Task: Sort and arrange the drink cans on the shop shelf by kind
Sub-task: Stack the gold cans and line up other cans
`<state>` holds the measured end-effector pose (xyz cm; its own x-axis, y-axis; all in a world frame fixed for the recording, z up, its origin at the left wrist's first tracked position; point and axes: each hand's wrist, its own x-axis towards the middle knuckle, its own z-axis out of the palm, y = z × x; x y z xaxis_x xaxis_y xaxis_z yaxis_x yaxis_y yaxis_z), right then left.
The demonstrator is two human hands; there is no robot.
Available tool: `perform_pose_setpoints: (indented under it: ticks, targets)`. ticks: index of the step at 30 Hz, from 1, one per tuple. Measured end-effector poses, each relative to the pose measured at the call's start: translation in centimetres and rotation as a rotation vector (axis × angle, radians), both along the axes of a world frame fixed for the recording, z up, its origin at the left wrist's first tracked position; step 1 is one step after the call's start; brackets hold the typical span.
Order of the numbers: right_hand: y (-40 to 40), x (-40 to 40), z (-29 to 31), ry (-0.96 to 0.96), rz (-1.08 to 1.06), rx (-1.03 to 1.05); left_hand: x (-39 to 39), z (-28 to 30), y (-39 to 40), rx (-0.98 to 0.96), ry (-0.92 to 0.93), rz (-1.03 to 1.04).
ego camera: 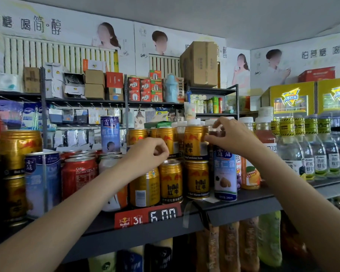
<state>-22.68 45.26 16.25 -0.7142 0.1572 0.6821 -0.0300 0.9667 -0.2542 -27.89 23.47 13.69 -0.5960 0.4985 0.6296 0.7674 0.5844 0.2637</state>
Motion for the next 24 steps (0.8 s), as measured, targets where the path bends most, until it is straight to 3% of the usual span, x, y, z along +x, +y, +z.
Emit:
perform_pose_setpoints:
  ticks: [6,14,18,24]
  targets:
    - [0.2,-0.1,-3.3,-0.036,-0.109,0.062,-0.3,0.8,0.4,0.172,0.048,0.077]
    - [-1.1,1.8,-4.6,0.198,-0.048,0.004,1.1,-0.1,-1.6,0.294,0.068,0.073]
    - [-5.1,4.0,-1.8,0.321,0.119,0.016,2.5,-1.4,-3.6,0.295,0.051,0.033]
    - [-14.2,4.3,0.8,0.22,0.505,-0.111,4.7,-2.2,-9.7,0.49,0.051,0.028]
